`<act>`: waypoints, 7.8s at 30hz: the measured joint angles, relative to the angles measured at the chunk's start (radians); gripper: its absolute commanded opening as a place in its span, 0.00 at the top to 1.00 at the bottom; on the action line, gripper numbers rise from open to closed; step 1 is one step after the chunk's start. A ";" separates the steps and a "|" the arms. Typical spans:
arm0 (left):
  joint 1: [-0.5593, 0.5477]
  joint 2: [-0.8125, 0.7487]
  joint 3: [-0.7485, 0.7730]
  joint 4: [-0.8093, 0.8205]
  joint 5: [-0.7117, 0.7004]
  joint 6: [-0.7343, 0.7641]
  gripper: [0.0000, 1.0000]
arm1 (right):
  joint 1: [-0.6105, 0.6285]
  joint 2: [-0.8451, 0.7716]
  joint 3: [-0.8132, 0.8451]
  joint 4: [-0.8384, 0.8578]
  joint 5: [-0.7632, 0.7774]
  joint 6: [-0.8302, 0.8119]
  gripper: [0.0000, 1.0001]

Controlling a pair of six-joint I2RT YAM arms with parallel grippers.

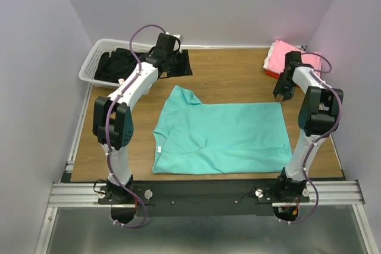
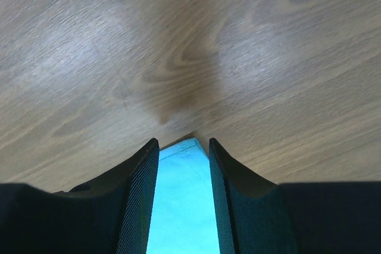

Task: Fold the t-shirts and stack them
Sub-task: Fold the tshirt

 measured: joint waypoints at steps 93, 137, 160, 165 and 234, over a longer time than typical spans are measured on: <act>0.017 0.415 0.127 0.136 -0.051 -0.002 1.00 | -0.079 -0.094 -0.214 0.111 0.011 -0.014 0.99; 0.170 0.103 -0.132 0.363 0.239 -0.118 1.00 | -0.080 0.027 0.143 0.066 -0.232 -0.033 1.00; 0.159 -0.349 -0.600 0.378 0.232 -0.183 1.00 | -0.080 -0.259 -0.164 0.155 -0.105 -0.041 1.00; 0.147 -0.410 -0.653 0.379 0.232 -0.195 1.00 | -0.080 -0.297 -0.234 0.178 -0.096 -0.041 1.00; 0.076 -0.021 -0.408 0.156 -0.102 -0.077 0.40 | -0.077 -0.181 -0.354 0.352 -0.291 -0.026 0.44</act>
